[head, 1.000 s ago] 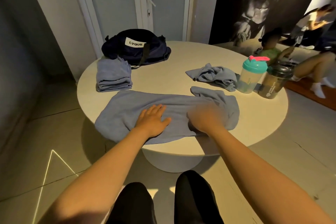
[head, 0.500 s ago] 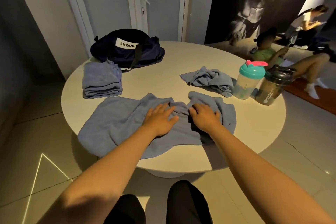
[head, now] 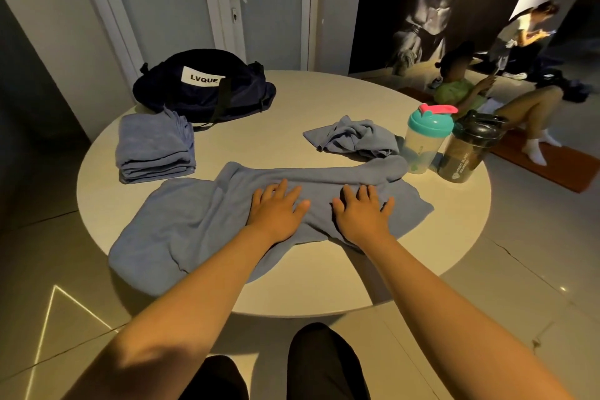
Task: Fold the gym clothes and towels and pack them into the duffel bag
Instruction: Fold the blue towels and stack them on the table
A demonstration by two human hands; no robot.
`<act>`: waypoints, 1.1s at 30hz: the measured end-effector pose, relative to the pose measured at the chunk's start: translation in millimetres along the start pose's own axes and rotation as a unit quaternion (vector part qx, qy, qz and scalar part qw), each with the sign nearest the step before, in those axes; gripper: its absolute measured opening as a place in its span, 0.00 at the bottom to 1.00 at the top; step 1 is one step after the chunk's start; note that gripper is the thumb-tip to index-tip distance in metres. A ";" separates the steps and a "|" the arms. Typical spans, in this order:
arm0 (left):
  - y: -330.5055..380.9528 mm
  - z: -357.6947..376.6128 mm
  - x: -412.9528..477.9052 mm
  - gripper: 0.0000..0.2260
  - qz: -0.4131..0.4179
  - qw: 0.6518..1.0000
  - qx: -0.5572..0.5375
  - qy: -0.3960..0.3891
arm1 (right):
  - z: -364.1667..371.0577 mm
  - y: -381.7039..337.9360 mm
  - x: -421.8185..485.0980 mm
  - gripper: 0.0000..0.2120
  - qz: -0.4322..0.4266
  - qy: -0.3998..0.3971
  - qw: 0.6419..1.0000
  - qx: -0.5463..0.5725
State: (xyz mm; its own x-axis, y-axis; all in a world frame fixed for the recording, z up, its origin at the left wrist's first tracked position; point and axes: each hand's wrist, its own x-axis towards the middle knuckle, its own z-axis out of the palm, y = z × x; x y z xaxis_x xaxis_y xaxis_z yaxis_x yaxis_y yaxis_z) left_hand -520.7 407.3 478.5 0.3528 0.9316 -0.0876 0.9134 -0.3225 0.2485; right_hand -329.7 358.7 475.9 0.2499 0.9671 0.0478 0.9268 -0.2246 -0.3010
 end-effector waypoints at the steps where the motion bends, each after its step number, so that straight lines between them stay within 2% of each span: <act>1: -0.7 1.3 -0.7 0.26 0.007 1.000 -0.021 0.016 | -3.5 1.4 -5.2 0.24 -0.008 0.023 0.999 0.022; 3: -1.3 2.1 -8.7 0.21 0.052 0.986 -0.089 0.130 | -10.7 1.8 -18.5 0.21 -0.072 0.111 0.986 0.097; 5: 2.6 -1.7 -24.9 0.16 0.105 0.958 -0.151 0.219 | -14.9 1.2 -38.2 0.18 -0.152 0.128 0.969 0.150; 6: 3.6 -5.3 -34.2 0.16 0.131 0.954 -0.168 0.209 | -13.6 0.3 -47.0 0.19 -0.183 0.102 0.968 0.139; 8: 3.7 -6.1 -51.0 0.15 0.173 0.967 -0.147 0.115 | -4.9 0.2 -58.0 0.21 -0.197 0.043 0.975 0.087; 10: -0.8 -1.8 -60.2 0.16 0.177 0.978 -0.095 0.049 | 2.3 -0.3 -61.7 0.16 -0.181 0.063 0.977 0.089; 11: -4.2 2.8 -61.9 0.14 0.171 0.979 -0.097 0.051 | 3.4 -1.6 -63.8 0.13 -0.167 0.089 0.976 0.108; 14: -4.2 9.2 -66.7 0.01 0.144 0.968 -0.160 0.126 | -1.6 -8.6 -66.0 0.09 -0.111 0.166 0.969 0.144; 17: 7.2 2.1 -73.0 0.09 0.081 0.954 -0.232 0.172 | -10.7 -16.4 -70.5 0.13 -0.073 0.219 0.965 0.125; 19: 11.0 -4.1 -78.4 0.12 0.061 0.952 -0.228 0.193 | -10.2 -19.2 -78.5 0.16 -0.090 0.240 0.961 0.108; 22: 11.3 -10.9 -84.4 0.15 0.052 0.956 -0.229 0.175 | -7.0 -13.3 -91.8 0.24 -0.167 0.181 0.960 0.133; 23: 11.3 -13.3 -85.6 0.15 0.054 0.956 -0.232 0.172 | -4.8 -9.2 -93.7 0.25 -0.185 0.149 0.965 0.113; 24: 11.6 -16.1 -86.3 0.15 0.059 0.955 -0.240 0.167 | -3.5 -6.6 -94.9 0.21 -0.194 0.131 0.969 0.084; 26: 13.1 -21.8 -90.5 0.14 0.071 0.951 -0.265 0.140 | -1.9 -2.3 -96.5 0.08 -0.185 0.129 0.971 0.076; 30: 17.2 -27.6 -97.8 0.15 0.084 0.943 -0.316 0.063 | -11.6 8.8 -99.1 0.10 -0.133 0.144 0.962 0.192; 33: 17.2 -20.2 -95.4 0.15 0.082 0.945 -0.314 0.046 | -19.1 19.8 -98.1 0.09 -0.107 0.104 0.976 0.161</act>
State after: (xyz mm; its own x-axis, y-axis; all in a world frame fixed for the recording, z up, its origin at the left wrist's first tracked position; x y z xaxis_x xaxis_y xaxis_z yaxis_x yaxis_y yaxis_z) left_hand -542.8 316.3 510.6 0.4338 0.8976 0.0780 0.5372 -0.3272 0.7774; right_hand -330.5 257.1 483.4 0.1434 0.9350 0.3244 0.8363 0.0608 -0.5448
